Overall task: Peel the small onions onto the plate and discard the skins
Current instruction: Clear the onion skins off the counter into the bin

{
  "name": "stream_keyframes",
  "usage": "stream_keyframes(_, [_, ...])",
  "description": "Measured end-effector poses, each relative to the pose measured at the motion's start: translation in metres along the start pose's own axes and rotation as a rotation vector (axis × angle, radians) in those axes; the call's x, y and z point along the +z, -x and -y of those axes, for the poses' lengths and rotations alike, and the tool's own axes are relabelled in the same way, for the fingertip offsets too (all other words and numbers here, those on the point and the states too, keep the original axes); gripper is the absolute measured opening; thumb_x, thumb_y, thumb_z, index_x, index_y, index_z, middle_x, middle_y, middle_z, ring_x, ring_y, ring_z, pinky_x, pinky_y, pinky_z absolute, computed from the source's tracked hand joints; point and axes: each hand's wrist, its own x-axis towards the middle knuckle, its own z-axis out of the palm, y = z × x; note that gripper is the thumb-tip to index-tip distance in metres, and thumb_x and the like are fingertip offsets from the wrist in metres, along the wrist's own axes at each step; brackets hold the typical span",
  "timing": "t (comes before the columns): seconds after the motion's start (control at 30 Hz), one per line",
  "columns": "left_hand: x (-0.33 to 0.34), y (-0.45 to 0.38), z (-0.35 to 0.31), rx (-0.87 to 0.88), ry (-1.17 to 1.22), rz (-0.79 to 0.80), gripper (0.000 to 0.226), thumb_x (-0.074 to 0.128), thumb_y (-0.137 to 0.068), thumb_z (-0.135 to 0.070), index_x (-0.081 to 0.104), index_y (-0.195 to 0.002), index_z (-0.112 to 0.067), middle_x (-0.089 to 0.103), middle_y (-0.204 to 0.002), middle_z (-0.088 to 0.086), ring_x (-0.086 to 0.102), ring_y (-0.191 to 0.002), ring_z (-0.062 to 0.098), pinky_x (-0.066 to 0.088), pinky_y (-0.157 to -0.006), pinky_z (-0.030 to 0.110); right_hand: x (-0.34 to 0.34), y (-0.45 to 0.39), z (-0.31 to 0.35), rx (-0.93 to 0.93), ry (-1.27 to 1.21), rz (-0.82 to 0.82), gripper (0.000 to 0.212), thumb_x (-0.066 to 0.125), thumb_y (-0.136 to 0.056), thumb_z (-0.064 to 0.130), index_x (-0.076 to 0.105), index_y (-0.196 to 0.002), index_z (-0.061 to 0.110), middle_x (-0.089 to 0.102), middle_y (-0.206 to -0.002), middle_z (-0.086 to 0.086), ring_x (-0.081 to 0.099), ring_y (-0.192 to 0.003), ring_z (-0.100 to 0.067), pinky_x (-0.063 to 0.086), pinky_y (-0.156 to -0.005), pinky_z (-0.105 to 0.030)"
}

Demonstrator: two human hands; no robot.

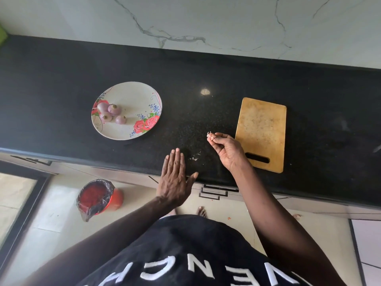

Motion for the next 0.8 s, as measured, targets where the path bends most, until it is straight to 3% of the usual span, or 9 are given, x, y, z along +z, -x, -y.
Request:
stream_keyframes(0.13, [-0.003,-0.020,-0.024,-0.027,-0.030,0.115,0.089,0.005,-0.099,-0.066,-0.002,-0.157,0.002,-0.014,-0.165,0.017,-0.015,-0.154,0.028,-0.012,-0.125,0.040,0.002,-0.001,0.000,-0.001,-0.010,0.006,0.022,0.054,-0.086,-0.023,0.060,-0.088,-0.002,0.071,-0.093,-0.020,0.072,-0.088,-0.028,0.060,-0.066,-0.026])
stream_keyframes(0.3, [-0.009,-0.039,-0.030,0.046,0.048,0.153,0.084,0.010,-0.102,-0.063,-0.003,-0.157,-0.001,-0.016,-0.165,0.013,-0.019,-0.153,0.022,-0.016,-0.123,0.035,0.000,-0.001,0.003,-0.004,-0.030,0.005,0.021,0.055,-0.087,-0.022,0.061,-0.089,-0.002,0.073,-0.087,-0.018,0.075,-0.084,-0.027,0.061,-0.067,-0.026])
stream_keyframes(0.37, [-0.014,-0.037,-0.014,0.161,0.227,0.121,0.078,0.020,-0.104,-0.057,0.009,-0.158,-0.002,-0.004,-0.166,0.010,-0.011,-0.154,0.017,-0.013,-0.123,0.027,-0.002,-0.001,0.003,0.000,-0.026,0.007,0.021,0.055,-0.087,-0.021,0.061,-0.090,-0.001,0.073,-0.090,-0.018,0.075,-0.085,-0.027,0.060,-0.068,-0.026])
stream_keyframes(0.47, [-0.024,-0.041,0.013,0.196,0.425,0.095,0.066,0.034,-0.104,-0.040,0.025,-0.156,-0.001,0.014,-0.165,0.007,0.003,-0.153,0.012,-0.003,-0.125,0.025,-0.002,-0.002,0.003,-0.002,-0.018,-0.002,0.021,0.056,-0.086,-0.020,0.062,-0.090,-0.001,0.072,-0.095,-0.019,0.073,-0.090,-0.029,0.060,-0.068,-0.026])
stream_keyframes(0.53, [-0.029,-0.050,0.018,0.228,0.394,0.120,0.066,0.032,-0.104,-0.043,0.028,-0.155,-0.002,0.020,-0.164,0.008,0.008,-0.154,0.014,0.002,-0.127,0.030,-0.002,-0.002,0.002,-0.004,-0.012,-0.005,0.021,0.056,-0.086,-0.020,0.063,-0.090,-0.001,0.072,-0.095,-0.019,0.074,-0.088,-0.028,0.060,-0.068,-0.026])
stream_keyframes(0.63, [-0.028,-0.055,0.006,0.314,0.249,0.141,0.072,0.027,-0.103,-0.053,0.031,-0.155,-0.004,0.022,-0.164,0.010,0.010,-0.154,0.015,-0.003,-0.125,0.025,-0.002,-0.002,0.003,-0.003,-0.001,-0.005,0.020,0.056,-0.087,-0.019,0.063,-0.091,-0.001,0.072,-0.095,-0.019,0.075,-0.084,-0.027,0.060,-0.068,-0.025])
stream_keyframes(0.7, [-0.025,-0.049,-0.002,0.337,0.169,0.121,0.063,0.031,-0.106,-0.044,0.034,-0.153,-0.003,0.026,-0.162,0.013,0.017,-0.153,0.020,-0.001,-0.124,0.027,-0.003,-0.001,0.003,-0.003,0.002,-0.004,0.020,0.056,-0.087,-0.019,0.062,-0.092,-0.001,0.072,-0.095,-0.019,0.075,-0.084,-0.027,0.060,-0.068,-0.025])
stream_keyframes(0.8, [-0.014,-0.036,-0.012,0.392,0.054,0.049,0.051,0.030,-0.104,-0.024,0.051,-0.142,0.003,0.047,-0.149,0.023,0.043,-0.141,0.035,0.021,-0.119,0.043,-0.003,-0.002,0.002,-0.014,0.006,0.006,0.020,0.056,-0.087,-0.019,0.062,-0.092,-0.001,0.071,-0.099,-0.020,0.074,-0.088,-0.028,0.060,-0.070,-0.026])
